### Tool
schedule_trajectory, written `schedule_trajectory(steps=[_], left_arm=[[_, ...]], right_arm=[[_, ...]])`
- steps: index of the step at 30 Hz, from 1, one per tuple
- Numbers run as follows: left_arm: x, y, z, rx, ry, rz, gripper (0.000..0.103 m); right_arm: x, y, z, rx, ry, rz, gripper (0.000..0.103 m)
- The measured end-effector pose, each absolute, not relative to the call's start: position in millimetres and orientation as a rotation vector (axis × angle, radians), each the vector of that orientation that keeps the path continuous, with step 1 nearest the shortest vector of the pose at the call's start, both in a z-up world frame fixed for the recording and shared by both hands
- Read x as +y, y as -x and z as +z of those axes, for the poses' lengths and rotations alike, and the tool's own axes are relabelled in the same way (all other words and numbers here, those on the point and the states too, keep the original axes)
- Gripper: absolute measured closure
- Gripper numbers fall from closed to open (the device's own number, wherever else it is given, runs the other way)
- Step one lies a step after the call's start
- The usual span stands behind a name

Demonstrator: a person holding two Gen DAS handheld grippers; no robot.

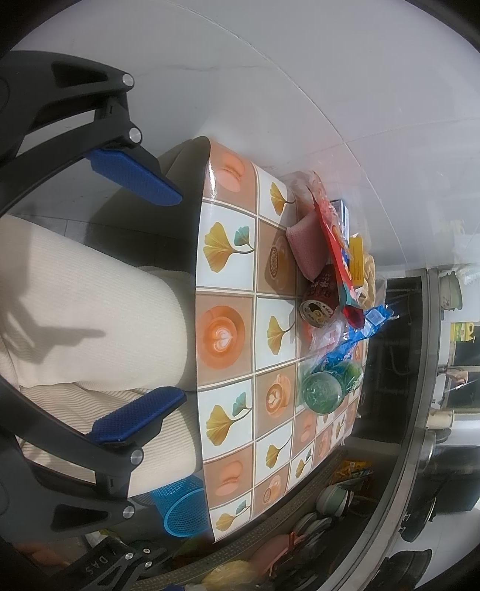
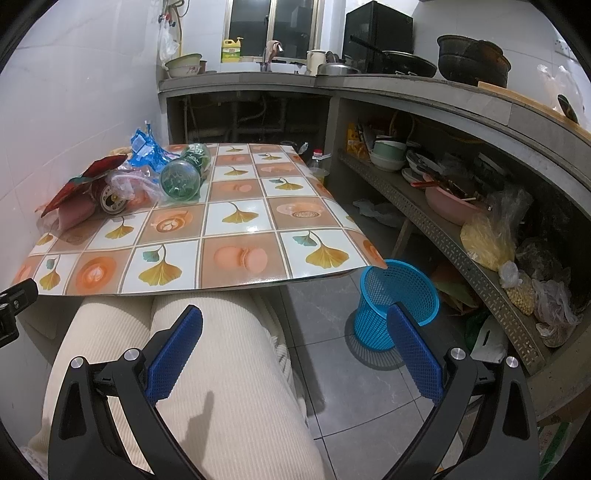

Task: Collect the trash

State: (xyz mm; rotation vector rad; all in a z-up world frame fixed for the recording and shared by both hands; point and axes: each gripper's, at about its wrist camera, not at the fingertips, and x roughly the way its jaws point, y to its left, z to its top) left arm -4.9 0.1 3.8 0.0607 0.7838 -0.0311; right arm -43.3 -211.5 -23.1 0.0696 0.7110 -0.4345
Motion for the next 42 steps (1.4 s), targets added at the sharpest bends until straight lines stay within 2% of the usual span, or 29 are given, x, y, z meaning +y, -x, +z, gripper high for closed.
schedule_trajectory(steps=[30,42], left_arm=[[2.5,1.8,-2.3,0.803,-0.057,-0.028,0.008],[-0.8,-8.1,-11.1,0.825,0.031,-0.286,0.008]], right_arm=[[-212.4,40.8,-27.6,0.714,-0.076,-0.429,0.006],[-226.7,6.6,-30.7,0.744,-0.139,-0.334,0.006]])
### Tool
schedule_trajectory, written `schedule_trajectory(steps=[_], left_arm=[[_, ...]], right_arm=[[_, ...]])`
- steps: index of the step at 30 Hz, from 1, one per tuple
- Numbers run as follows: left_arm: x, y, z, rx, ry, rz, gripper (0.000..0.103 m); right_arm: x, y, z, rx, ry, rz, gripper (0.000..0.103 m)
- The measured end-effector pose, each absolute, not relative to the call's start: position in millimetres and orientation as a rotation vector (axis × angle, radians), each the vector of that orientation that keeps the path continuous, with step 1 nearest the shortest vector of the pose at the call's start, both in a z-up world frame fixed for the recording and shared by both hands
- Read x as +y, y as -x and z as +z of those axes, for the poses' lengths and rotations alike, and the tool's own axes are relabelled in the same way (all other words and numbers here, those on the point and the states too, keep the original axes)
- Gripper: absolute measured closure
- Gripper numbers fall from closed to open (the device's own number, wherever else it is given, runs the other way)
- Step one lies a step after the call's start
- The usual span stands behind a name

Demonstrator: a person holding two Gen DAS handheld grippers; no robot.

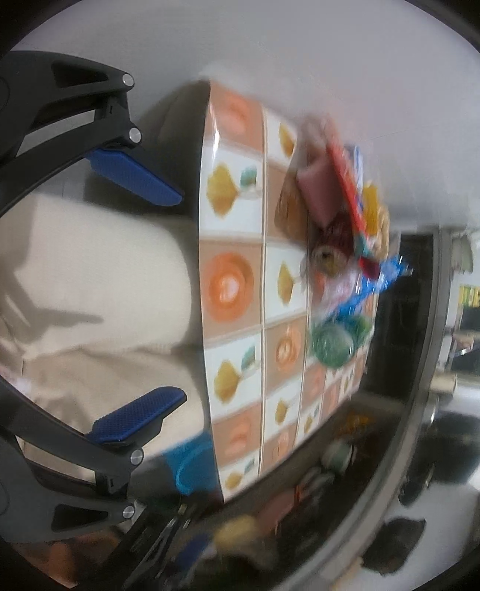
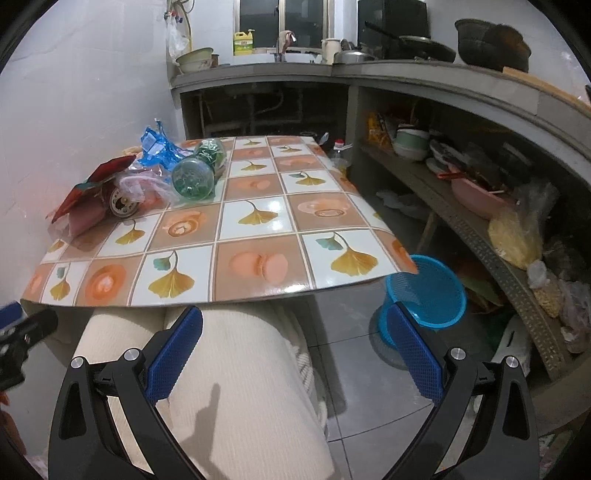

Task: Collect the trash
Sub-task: 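Grasp the red snack bag with the right tool while the left tool grasps the clear red-printed bag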

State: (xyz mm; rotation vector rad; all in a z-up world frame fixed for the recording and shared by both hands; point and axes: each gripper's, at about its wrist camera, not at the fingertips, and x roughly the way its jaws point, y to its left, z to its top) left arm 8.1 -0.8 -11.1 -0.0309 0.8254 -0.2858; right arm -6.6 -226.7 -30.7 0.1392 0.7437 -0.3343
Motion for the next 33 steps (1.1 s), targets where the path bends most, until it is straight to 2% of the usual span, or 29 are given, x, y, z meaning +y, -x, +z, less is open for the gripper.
schedule_trajectory(steps=[11,21,24,25,27,30,33], left_arm=[[19.9,-50.5,1.7,0.757,0.145,-0.355,0.008],[86.4,-116.7,67.1,0.572,0.076,-0.149,0.008],[99.0,-150.0,74.5,0.586,0.038,-0.093,0.009],[100.5,-159.3,75.2,0.592,0.031,-0.087,0.011],[102.0,-182.5,71.5,0.624,-0.001,-0.086,0.029],[102.6,-206.8,60.3,0.685,-0.036,-0.088,0.042],[99.1,-221.7,49.9,0.727,-0.074,-0.123,0.044]], right_arm=[[-232.7,-63.1,-1.1,0.689,-0.229,-0.189,0.006],[-210.2,-138.5,30.8,0.667,-0.422,0.158,0.007],[-198.4,-160.2,23.4,0.718,-0.536,0.287,0.015],[-193.8,-168.7,19.1,0.742,-0.573,0.327,0.016],[-184.7,-182.8,11.1,0.788,-0.633,0.391,0.024],[-168.4,-204.6,-2.0,0.856,-0.731,0.494,0.027],[-156.9,-219.6,-14.2,0.91,-0.811,0.563,0.028]])
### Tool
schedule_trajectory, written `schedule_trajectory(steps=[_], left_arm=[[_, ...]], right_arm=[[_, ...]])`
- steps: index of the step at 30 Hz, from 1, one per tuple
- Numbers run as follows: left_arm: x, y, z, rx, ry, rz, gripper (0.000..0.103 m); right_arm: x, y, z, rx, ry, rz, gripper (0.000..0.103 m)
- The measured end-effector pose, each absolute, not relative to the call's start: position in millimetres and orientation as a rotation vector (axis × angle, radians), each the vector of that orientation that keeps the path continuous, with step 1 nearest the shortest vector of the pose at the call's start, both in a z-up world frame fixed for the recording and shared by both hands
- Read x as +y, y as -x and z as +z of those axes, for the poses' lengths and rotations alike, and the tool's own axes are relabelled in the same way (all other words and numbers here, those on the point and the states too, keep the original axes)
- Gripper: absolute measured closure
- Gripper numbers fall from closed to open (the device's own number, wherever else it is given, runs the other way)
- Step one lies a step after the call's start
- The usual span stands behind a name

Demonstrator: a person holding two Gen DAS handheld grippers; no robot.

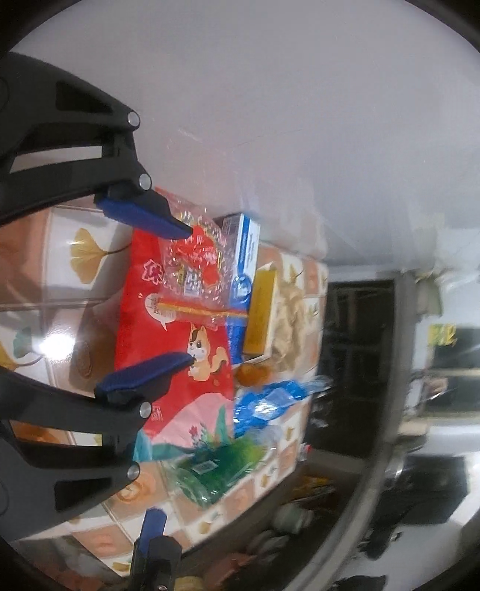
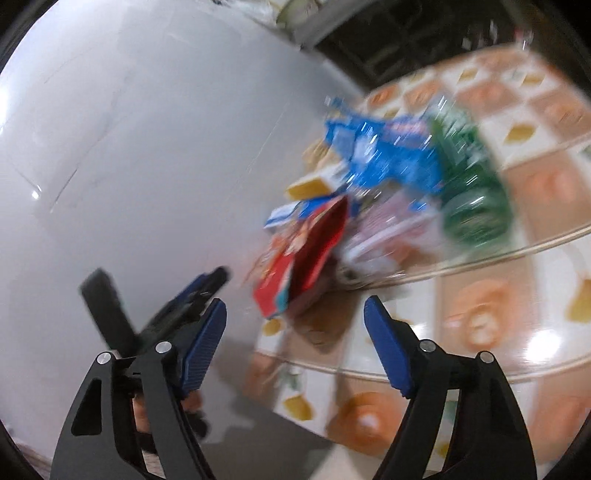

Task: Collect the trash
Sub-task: 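Grasp the red snack bag with the right tool while the left tool grasps the clear red-printed bag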

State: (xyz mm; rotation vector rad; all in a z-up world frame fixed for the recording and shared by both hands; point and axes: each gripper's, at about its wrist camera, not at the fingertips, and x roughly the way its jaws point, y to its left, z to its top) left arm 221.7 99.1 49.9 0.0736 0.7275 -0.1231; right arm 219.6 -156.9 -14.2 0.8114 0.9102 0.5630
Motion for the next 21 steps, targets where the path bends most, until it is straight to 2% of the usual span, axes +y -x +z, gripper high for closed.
schedule_trajectory(steps=[4,6,10,19,20,21], left_arm=[[95.3,-242.1,35.5,0.789,-0.097,-0.162,0.047],[93.8,-252.7,27.5,0.823,-0.098,-0.166,0.054],[99.4,-274.6,10.5,0.898,-0.067,-0.159,0.062],[104.4,-290.8,-4.4,0.97,-0.043,-0.15,0.07],[104.1,-292.2,-4.6,0.973,-0.046,-0.149,0.074],[103.2,-293.6,-4.7,0.976,-0.045,-0.16,0.083]], right_arm=[[-146.2,-237.4,-33.3,0.979,-0.911,0.606,0.028],[-140.0,-246.6,-42.8,1.002,-0.953,0.622,0.029],[-135.5,-259.1,-57.2,1.042,-1.013,0.639,0.035],[-129.3,-275.3,-77.6,1.087,-1.044,0.632,0.056],[-129.7,-277.1,-77.8,1.089,-1.042,0.632,0.06],[-127.1,-277.9,-79.4,1.088,-1.039,0.633,0.063]])
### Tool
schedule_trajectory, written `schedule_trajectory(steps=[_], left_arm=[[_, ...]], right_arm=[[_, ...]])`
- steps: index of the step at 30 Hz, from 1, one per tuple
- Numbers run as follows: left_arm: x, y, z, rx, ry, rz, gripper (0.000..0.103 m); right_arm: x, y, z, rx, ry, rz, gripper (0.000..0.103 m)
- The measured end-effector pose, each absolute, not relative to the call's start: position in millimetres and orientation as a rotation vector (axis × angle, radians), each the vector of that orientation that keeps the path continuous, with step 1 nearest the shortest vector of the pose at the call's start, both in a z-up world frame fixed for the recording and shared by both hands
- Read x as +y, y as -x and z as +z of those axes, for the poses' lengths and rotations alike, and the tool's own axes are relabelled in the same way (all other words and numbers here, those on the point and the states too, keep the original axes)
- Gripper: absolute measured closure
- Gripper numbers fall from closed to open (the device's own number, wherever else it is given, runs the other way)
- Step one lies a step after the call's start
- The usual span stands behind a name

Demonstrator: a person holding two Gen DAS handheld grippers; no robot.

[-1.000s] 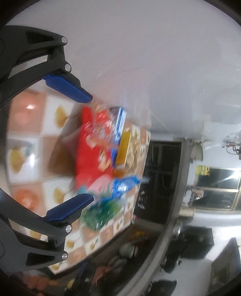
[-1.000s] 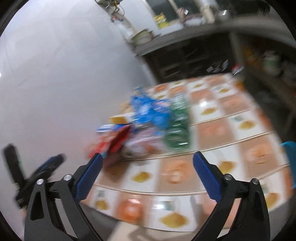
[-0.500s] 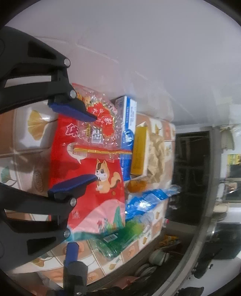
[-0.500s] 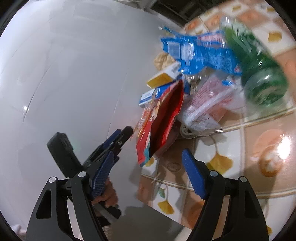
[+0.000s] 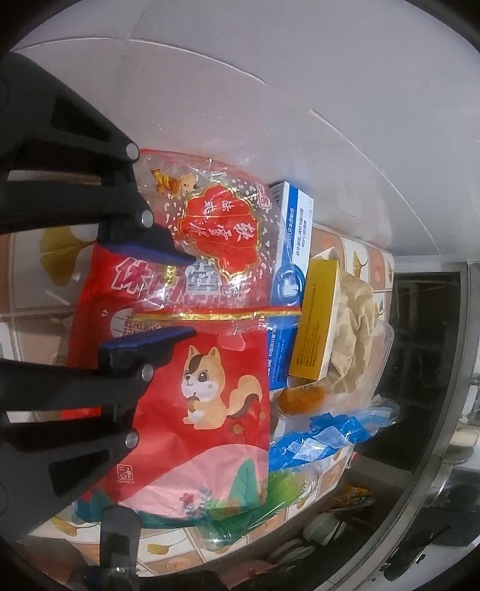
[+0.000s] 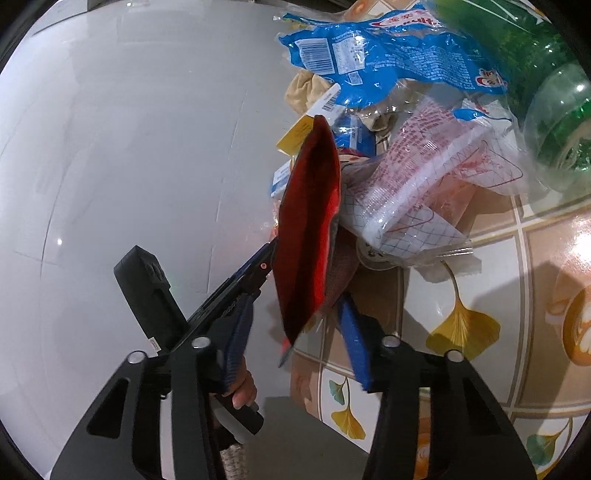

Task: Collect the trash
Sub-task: 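Grasp the red snack bag with the right tool while the left tool grasps the clear red-printed bag, then lift both bags and carry them toward the blue wastebasket with both tools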

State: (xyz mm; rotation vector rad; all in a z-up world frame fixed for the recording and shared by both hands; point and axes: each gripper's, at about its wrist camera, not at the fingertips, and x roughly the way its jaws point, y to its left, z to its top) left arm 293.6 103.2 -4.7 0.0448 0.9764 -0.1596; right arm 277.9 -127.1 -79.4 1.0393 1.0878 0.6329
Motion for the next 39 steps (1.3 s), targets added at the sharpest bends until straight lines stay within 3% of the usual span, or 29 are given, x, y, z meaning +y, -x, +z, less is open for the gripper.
schedule_trajectory(steps=[6,15,23,25,27,39], left_arm=[[93.3,-293.1,-8.1,0.993,-0.058,-0.186,0.103],[94.7,-269.3,21.2,0.852,-0.124,-0.11,0.103],[110.5,-246.9,33.1,0.824,-0.052,-0.132,0.103],[110.1,-241.0,29.1,0.843,-0.052,-0.141,0.09],[109.3,-234.5,26.2,0.847,-0.058,-0.142,0.068],[100.5,-216.4,14.6,0.865,-0.137,-0.164,0.053]], right_arm=[[-121.5,-280.9,-79.5,1.094,-1.017,0.641,0.084],[-129.4,-266.4,-65.3,1.062,-0.973,0.623,0.094],[-144.6,-249.2,-48.7,1.045,-0.899,0.576,0.096],[-145.0,-250.2,-46.4,1.042,-0.885,0.565,0.096],[-148.5,-250.2,-44.0,1.036,-0.865,0.553,0.096],[-146.6,-225.5,-10.4,0.957,-0.685,0.453,0.097]])
